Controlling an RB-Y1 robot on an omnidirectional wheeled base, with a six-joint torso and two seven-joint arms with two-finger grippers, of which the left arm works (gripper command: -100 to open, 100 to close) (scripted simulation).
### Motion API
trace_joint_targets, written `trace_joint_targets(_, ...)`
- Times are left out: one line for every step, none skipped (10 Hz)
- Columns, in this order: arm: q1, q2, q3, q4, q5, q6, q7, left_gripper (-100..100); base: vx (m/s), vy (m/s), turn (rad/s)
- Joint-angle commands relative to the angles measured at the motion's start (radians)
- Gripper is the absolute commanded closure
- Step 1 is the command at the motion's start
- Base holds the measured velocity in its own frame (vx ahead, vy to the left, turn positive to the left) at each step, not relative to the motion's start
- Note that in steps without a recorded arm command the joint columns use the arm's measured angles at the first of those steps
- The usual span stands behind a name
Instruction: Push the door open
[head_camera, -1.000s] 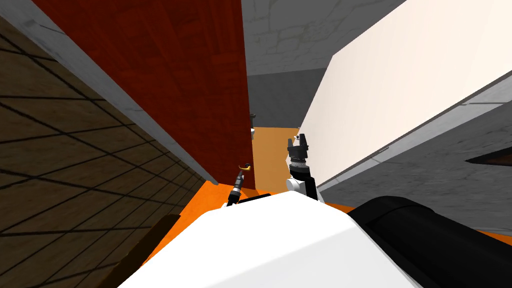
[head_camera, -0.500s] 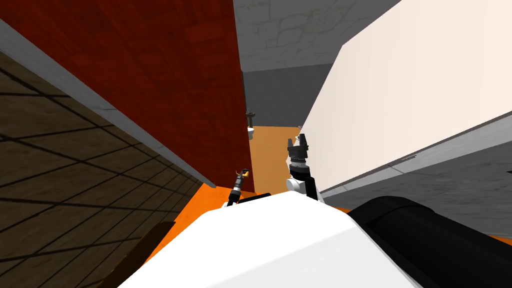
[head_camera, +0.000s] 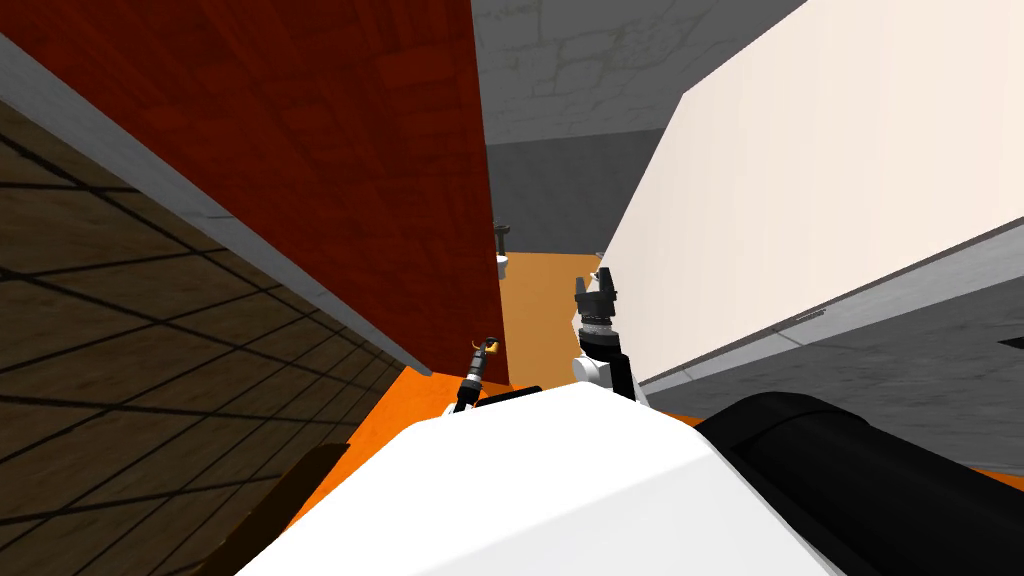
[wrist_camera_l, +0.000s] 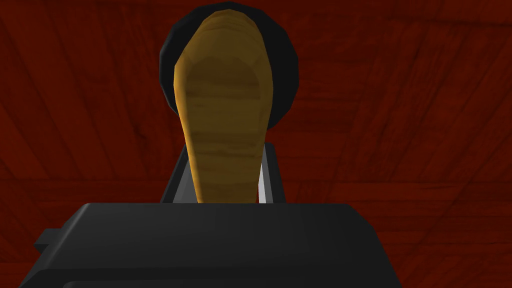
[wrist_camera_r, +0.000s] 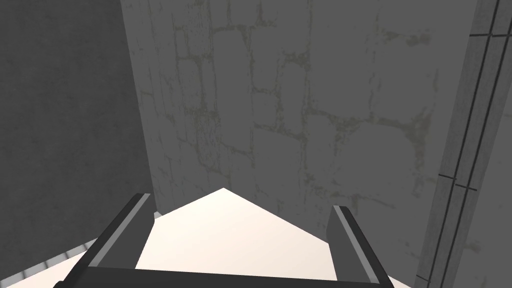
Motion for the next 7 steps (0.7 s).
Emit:
trace_joint_targets(-0.004, 0.006, 0.016, 0.005, 0.006, 0.000, -0.005, 100, 0.100, -0.078, 0.039)
trace_joint_targets(-0.005, 0.007, 0.020, 0.006, 0.008, 0.000, -0.007, 100, 0.147, -0.085, 0.059)
trace_joint_targets(-0.007, 0.010, 0.029, 0.009, 0.011, 0.000, -0.010, 100, 0.157, -0.086, 0.030)
trace_joint_targets(-0.010, 0.013, 0.040, 0.012, 0.015, 0.000, -0.013, 100, 0.169, -0.090, 0.033)
trace_joint_targets(-0.013, 0.015, 0.052, 0.015, 0.020, 0.000, -0.017, 100, 0.178, -0.109, 0.061)
trace_joint_targets(-0.016, 0.017, 0.065, 0.019, 0.025, 0.000, -0.021, 100, 0.160, -0.119, 0.077)
trace_joint_targets(-0.018, 0.018, 0.072, 0.021, 0.027, 0.000, -0.024, 100, 0.169, -0.079, 0.032)
